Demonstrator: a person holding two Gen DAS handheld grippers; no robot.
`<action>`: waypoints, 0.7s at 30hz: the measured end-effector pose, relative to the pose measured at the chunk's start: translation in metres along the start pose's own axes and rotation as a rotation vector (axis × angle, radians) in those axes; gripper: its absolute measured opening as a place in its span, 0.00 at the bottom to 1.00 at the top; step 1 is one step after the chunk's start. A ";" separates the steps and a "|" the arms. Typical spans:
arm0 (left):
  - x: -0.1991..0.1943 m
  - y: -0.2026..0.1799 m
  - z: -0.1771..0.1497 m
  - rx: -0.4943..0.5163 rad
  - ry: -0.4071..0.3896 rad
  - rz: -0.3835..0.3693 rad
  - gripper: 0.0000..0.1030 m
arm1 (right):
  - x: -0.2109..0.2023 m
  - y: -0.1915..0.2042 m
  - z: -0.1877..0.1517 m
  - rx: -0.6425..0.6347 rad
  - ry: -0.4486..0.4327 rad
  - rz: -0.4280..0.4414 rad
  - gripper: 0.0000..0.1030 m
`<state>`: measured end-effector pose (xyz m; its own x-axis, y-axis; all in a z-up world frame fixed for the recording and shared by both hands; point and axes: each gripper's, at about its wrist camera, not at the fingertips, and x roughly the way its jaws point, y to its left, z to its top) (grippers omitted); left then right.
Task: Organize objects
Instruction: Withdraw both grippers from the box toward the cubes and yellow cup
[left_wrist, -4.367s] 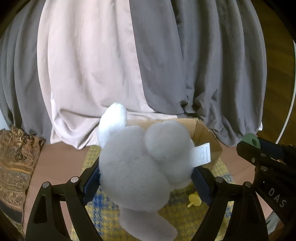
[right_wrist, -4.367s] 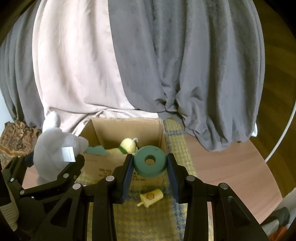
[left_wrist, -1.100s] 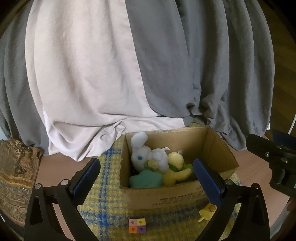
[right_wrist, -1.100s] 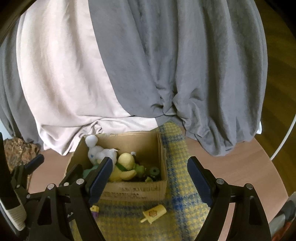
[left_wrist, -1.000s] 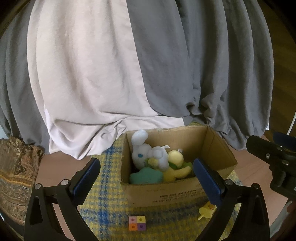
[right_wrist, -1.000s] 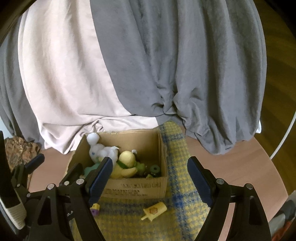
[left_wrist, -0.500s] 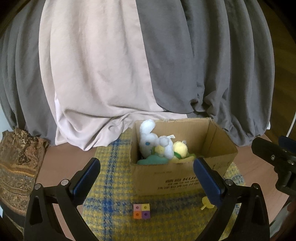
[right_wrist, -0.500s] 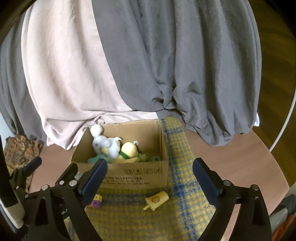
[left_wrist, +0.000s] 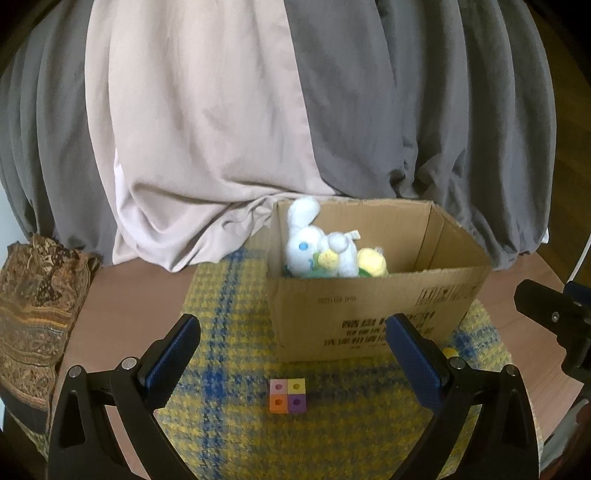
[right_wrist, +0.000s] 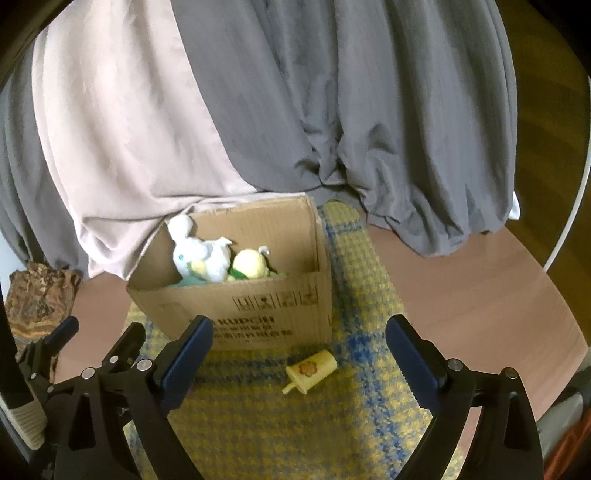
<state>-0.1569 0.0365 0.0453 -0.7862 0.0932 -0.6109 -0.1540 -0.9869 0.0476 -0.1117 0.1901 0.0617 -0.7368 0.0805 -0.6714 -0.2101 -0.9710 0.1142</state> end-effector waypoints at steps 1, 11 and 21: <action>0.003 0.000 -0.004 -0.004 0.006 0.002 1.00 | 0.003 -0.001 -0.002 0.002 0.006 -0.002 0.92; 0.023 0.005 -0.032 -0.012 0.051 0.019 1.00 | 0.037 -0.003 -0.030 0.009 0.080 0.003 0.92; 0.049 0.007 -0.059 -0.031 0.109 0.037 1.00 | 0.067 -0.007 -0.049 0.008 0.138 -0.005 0.92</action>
<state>-0.1612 0.0268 -0.0313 -0.7210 0.0430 -0.6916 -0.1059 -0.9932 0.0487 -0.1284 0.1911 -0.0200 -0.6401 0.0529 -0.7665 -0.2188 -0.9688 0.1159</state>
